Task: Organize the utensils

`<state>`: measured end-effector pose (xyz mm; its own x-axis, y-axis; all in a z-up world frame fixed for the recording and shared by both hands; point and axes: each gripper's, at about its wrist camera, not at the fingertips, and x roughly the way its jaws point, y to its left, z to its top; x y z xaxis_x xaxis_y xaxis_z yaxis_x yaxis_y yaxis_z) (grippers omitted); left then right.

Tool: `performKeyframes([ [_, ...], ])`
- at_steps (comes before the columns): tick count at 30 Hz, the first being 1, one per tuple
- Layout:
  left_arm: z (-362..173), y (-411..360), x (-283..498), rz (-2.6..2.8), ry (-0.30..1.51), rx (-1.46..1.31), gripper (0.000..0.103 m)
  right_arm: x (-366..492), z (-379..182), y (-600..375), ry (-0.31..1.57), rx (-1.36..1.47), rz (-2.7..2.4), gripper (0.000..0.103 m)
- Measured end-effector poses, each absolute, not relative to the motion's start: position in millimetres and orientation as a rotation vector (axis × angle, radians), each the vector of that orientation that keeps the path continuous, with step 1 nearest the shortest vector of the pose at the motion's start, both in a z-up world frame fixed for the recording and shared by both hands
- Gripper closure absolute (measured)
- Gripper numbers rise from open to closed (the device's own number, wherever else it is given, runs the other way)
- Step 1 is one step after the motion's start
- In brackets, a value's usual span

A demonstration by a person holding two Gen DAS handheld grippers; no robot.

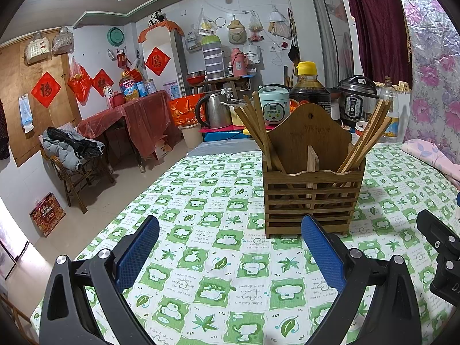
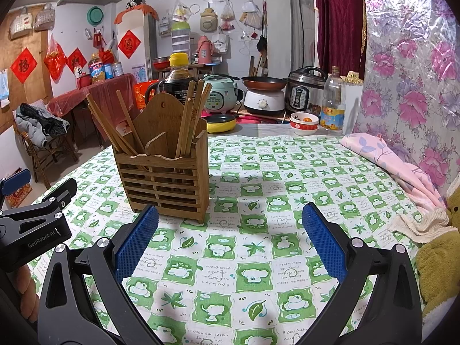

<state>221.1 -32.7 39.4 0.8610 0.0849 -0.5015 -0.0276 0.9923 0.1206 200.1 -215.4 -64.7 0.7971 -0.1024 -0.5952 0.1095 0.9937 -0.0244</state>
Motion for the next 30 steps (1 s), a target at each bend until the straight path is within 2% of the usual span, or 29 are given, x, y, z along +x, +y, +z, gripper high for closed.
performKeyframes([
  [30, 35.9, -29.0, 220.6, 0.048, 0.538, 0.096, 0.006, 200.3, -65.0, -216.1, 0.639, 0.013, -0.113, 0.006],
])
